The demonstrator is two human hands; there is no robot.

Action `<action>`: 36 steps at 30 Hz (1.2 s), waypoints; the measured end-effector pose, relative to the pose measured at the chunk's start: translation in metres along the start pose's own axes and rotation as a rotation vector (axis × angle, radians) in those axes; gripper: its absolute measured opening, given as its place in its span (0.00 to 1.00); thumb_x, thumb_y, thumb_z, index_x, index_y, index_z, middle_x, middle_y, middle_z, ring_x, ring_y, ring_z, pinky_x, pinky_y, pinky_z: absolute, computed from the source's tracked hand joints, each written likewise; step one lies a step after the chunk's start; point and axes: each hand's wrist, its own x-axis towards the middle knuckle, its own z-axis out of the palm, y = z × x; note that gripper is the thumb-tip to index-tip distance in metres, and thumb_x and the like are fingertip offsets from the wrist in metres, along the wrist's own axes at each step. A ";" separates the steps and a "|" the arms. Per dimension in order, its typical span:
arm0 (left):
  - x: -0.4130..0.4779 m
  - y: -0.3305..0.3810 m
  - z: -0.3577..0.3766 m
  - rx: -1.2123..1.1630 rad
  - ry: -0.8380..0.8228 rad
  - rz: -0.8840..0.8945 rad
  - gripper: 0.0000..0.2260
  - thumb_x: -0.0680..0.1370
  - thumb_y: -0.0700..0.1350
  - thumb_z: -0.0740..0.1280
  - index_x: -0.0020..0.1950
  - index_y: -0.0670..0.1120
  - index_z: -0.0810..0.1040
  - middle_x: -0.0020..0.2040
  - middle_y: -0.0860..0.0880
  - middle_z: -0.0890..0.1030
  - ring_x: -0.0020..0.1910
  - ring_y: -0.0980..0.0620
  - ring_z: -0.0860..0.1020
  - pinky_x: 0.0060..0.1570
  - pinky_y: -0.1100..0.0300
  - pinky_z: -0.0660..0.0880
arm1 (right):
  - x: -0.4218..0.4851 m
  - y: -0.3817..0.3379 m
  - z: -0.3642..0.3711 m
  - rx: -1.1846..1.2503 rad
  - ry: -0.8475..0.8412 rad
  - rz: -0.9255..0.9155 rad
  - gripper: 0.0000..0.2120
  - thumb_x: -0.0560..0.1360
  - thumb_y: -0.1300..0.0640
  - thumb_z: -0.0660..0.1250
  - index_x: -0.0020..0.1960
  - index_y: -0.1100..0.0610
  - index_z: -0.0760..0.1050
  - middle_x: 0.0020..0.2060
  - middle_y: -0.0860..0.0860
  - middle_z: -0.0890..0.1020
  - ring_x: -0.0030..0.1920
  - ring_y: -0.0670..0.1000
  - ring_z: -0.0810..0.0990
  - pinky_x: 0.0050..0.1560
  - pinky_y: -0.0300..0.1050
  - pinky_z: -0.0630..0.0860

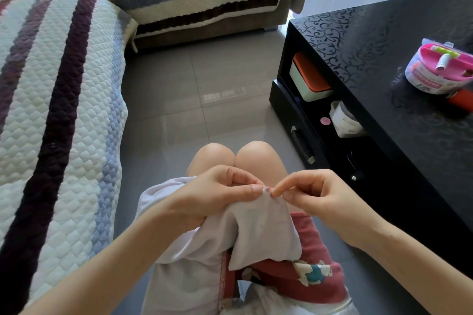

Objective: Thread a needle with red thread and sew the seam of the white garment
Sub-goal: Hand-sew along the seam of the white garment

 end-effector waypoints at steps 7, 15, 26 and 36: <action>-0.002 -0.002 0.001 -0.056 0.002 -0.001 0.09 0.70 0.47 0.69 0.44 0.42 0.84 0.40 0.47 0.84 0.39 0.56 0.81 0.40 0.66 0.77 | 0.004 0.010 0.010 0.038 -0.041 -0.039 0.02 0.76 0.62 0.68 0.45 0.61 0.78 0.32 0.54 0.78 0.34 0.46 0.76 0.37 0.36 0.73; 0.001 -0.003 0.002 -0.103 0.056 0.036 0.09 0.70 0.45 0.69 0.43 0.41 0.83 0.40 0.49 0.85 0.39 0.57 0.82 0.40 0.66 0.76 | 0.005 0.016 0.004 -0.043 0.062 -0.029 0.05 0.74 0.69 0.67 0.39 0.68 0.76 0.27 0.51 0.78 0.28 0.45 0.75 0.31 0.38 0.73; 0.004 -0.002 0.001 0.108 0.140 0.103 0.05 0.77 0.41 0.70 0.44 0.43 0.85 0.47 0.44 0.86 0.49 0.53 0.82 0.54 0.60 0.75 | 0.008 0.018 0.010 -0.702 0.355 -0.504 0.13 0.72 0.43 0.68 0.49 0.50 0.82 0.40 0.43 0.81 0.41 0.46 0.80 0.40 0.46 0.78; 0.005 0.001 0.008 0.285 0.155 0.107 0.13 0.74 0.46 0.72 0.29 0.53 0.79 0.28 0.57 0.73 0.31 0.60 0.69 0.32 0.67 0.65 | 0.020 0.003 0.024 -0.802 0.234 -0.906 0.09 0.78 0.61 0.61 0.43 0.58 0.78 0.40 0.50 0.79 0.45 0.52 0.76 0.47 0.53 0.71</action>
